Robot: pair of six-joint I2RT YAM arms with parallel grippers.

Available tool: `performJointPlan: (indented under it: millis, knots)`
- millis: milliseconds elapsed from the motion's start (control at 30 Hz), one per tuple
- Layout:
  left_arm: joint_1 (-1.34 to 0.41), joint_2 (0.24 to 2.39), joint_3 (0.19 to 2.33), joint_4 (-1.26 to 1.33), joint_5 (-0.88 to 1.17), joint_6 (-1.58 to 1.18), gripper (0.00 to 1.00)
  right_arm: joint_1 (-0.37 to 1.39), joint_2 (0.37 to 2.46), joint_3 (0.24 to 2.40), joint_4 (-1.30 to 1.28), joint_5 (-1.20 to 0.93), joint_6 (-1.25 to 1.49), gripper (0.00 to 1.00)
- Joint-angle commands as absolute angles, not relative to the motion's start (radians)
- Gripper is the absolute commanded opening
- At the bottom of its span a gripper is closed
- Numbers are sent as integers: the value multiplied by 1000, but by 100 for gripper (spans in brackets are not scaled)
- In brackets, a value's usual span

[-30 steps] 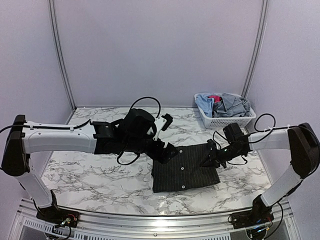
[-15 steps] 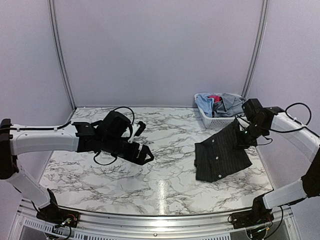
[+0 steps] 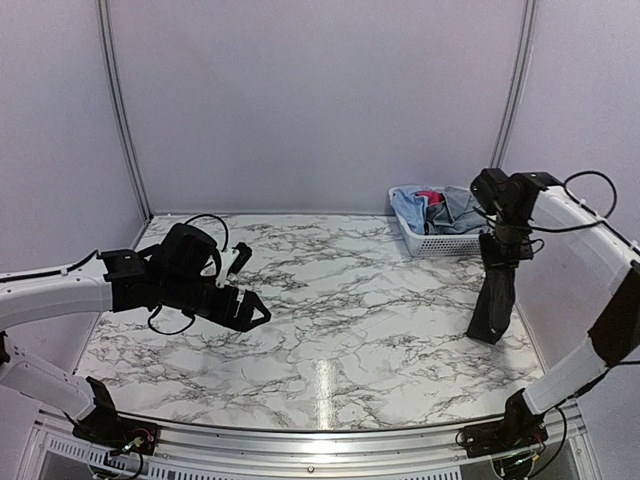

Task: Fold and stack the mixed laundry pile
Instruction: Turn over the square-folded shirt at the center of the board.

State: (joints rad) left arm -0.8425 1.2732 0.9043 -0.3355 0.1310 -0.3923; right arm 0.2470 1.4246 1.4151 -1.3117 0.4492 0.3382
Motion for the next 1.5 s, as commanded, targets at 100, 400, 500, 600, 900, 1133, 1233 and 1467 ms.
performJointPlan:
  millis: [100, 400, 500, 600, 900, 1133, 1233, 1467]
  knots:
    - [-813, 1204, 858, -386, 116, -387, 99, 570, 1801, 1725, -1341, 431, 463, 0]
    - [-707, 1125, 828, -421, 126, -438, 99, 802, 2354, 2214, -1343, 165, 503, 0]
    - [-670, 1098, 813, -423, 130, -459, 99, 837, 2440, 2312, -1290, 58, 516, 0]
    - [-650, 1086, 798, -425, 134, -470, 99, 868, 2448, 2336, -1164, -65, 552, 0]
    - [-608, 1102, 767, -364, 175, -544, 99, 880, 2309, 2213, -871, -317, 590, 52]
    - [-639, 1156, 806, -245, 266, -509, 99, 779, 1888, 1811, -519, -405, 620, 63]
    - [-681, 1258, 860, -195, 290, -490, 99, 675, 1708, 1545, -410, -427, 631, 62]
    - [-887, 1629, 1163, -202, 246, -468, 84, 446, 1455, 1177, -348, -503, 611, 62]
